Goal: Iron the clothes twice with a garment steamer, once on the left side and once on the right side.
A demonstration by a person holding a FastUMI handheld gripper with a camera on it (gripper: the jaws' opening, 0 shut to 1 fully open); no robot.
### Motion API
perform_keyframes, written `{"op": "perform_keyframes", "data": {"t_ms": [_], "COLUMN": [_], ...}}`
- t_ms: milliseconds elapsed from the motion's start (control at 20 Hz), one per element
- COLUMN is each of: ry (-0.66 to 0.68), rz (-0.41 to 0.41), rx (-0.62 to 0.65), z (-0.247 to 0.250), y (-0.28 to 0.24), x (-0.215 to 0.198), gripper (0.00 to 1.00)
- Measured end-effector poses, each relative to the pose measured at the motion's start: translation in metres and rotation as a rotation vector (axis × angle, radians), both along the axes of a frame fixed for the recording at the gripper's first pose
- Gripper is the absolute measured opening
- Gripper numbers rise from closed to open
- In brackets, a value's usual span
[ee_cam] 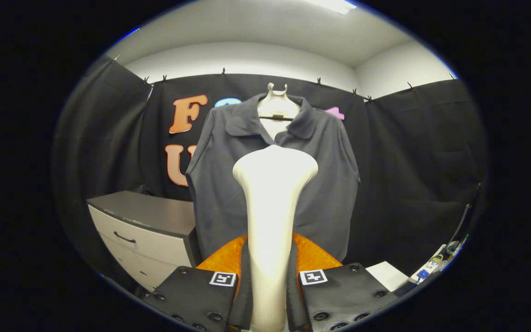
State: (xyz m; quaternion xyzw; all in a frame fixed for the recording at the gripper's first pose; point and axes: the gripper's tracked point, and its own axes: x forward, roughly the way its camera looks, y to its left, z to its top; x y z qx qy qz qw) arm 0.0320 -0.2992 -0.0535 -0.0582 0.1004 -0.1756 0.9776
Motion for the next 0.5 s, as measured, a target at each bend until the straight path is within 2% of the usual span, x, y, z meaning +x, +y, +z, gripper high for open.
{"op": "perform_keyframes", "data": {"t_ms": [200, 500], "ry": [-0.042, -0.058], "rz": [-0.035, -0.06], "rx": [-0.06, -0.069], "z": [0.035, 0.053], "y": [-0.038, -0.097], "x": [0.022, 0.047], "gripper": [0.36, 0.36]}}
